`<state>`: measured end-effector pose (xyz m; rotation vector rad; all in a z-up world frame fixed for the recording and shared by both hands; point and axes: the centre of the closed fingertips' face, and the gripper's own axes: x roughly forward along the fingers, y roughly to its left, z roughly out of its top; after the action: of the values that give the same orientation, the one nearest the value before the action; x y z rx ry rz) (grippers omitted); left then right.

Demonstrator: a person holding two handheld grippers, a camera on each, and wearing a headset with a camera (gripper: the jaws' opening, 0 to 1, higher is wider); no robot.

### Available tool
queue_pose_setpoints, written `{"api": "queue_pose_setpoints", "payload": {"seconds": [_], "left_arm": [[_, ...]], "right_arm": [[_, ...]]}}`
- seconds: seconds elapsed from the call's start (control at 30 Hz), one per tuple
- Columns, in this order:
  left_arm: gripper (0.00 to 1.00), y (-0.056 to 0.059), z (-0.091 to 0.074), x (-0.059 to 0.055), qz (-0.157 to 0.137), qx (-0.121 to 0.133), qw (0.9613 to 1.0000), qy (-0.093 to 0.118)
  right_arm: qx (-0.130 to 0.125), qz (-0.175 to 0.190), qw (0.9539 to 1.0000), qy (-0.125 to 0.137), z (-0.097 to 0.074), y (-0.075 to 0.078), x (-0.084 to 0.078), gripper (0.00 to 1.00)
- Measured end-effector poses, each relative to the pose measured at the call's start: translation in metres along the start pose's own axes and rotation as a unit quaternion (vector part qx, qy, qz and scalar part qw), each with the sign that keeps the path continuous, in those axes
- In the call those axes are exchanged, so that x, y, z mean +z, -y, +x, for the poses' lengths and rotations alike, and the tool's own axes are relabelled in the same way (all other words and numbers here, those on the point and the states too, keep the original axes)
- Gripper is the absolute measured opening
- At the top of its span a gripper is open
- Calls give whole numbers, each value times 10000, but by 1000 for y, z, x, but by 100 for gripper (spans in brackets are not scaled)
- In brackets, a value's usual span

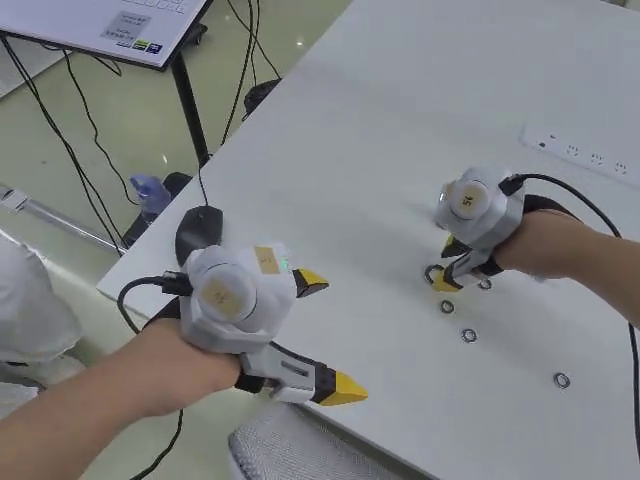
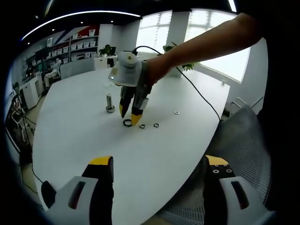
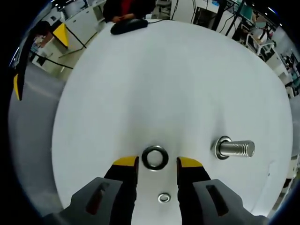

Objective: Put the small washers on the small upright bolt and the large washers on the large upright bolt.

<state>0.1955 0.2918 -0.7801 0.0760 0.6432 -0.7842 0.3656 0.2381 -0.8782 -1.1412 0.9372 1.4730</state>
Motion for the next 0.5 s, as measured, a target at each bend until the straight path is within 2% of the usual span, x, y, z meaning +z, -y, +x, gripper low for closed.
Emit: {"api": "queue_pose_setpoints", "payload": {"seconds": [0.2,0.43,0.5], "left_arm": [[77,2,0,-5,-6,17,10000,-56],[76,3,-2,-5,-66,29,10000,-5],[76,4,-2,-5,-81,28,10000,13]], "right_arm": [[-28,48,10000,33,0,1,1,33],[-28,120,9999,20,-2,0,2,32],[-44,138,9999,-22,-2,0,1,29]]}}
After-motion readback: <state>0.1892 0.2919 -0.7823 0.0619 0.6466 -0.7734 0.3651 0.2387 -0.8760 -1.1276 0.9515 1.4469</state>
